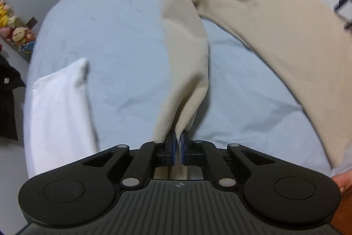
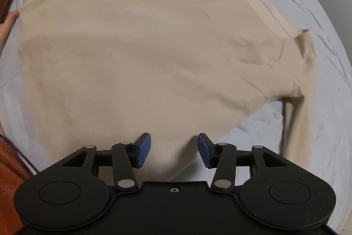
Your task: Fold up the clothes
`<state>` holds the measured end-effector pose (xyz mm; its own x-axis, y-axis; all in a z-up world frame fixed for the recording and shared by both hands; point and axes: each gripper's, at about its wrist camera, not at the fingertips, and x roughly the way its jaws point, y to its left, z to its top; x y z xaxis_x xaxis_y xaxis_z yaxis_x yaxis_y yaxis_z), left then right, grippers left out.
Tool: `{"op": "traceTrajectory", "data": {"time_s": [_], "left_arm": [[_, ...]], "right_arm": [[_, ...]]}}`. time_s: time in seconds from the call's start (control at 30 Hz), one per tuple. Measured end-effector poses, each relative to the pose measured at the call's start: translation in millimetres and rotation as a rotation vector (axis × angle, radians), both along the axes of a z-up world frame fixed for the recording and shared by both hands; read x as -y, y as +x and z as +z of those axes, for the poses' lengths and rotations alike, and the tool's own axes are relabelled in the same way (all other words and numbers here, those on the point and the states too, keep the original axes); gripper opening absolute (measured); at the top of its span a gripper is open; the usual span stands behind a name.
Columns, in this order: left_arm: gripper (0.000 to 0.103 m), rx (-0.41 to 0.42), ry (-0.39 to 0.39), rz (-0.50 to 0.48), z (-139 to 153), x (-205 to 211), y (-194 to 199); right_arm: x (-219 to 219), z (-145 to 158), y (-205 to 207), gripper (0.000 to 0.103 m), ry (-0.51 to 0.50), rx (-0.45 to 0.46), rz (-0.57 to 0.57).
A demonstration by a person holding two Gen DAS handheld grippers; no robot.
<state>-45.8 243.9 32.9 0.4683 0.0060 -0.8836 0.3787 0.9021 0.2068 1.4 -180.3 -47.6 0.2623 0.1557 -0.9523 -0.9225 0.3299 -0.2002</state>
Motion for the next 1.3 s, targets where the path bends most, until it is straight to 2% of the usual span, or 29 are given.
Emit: {"op": "traceTrajectory", "data": {"time_s": [0.1,0.37,0.5,0.6,0.67,0.77,1.03,1.1,1.2,1.27,1.3], "left_arm": [[0.003,0.028,-0.015,0.038,31.5,-15.1,-6.4],[0.003,0.054,0.145,0.058,100.6,-31.5,-21.5],[0.003,0.022,0.155,0.102,111.1,-44.7,-29.5],[0.003,-0.042,0.113,0.154,106.8,-56.0,-35.8],[0.003,-0.083,0.094,0.139,97.8,-55.6,-43.3],[0.004,-0.161,0.070,0.081,75.3,-46.4,-52.8],[0.005,-0.285,-0.037,-0.054,19.7,-16.2,-74.2],[0.014,-0.339,-0.068,-0.101,5.0,-7.0,-78.8],[0.016,-0.360,-0.064,-0.115,-9.5,-3.3,-80.8],[0.016,-0.343,-0.080,-0.081,-9.6,-8.9,-78.5],[0.019,-0.306,-0.097,-0.037,-6.2,-16.4,-75.2]], "right_arm": [[-3.7,-2.8,-0.7,0.046,-0.009,-0.001,0.007],[-3.8,-3.7,-0.1,0.048,-0.009,0.001,-0.004],[-2.4,-2.7,-0.2,0.050,-0.007,0.010,-0.012],[-2.2,-0.7,-1.3,0.051,-0.007,0.017,-0.012],[-3.1,-1.2,-1.4,0.051,-0.006,0.017,-0.014],[-4.9,-4.6,-0.1,0.052,-0.003,0.014,-0.020],[-8.8,-7.5,1.4,0.057,-0.010,0.017,-0.030],[-10.0,-8.3,1.6,0.058,-0.012,0.016,-0.033],[-11.6,-9.0,1.6,0.059,-0.014,0.016,-0.035],[-12.3,-9.1,1.4,0.059,-0.016,0.015,-0.035],[-12.7,-9.2,1.3,0.059,-0.016,0.014,-0.036]]}}
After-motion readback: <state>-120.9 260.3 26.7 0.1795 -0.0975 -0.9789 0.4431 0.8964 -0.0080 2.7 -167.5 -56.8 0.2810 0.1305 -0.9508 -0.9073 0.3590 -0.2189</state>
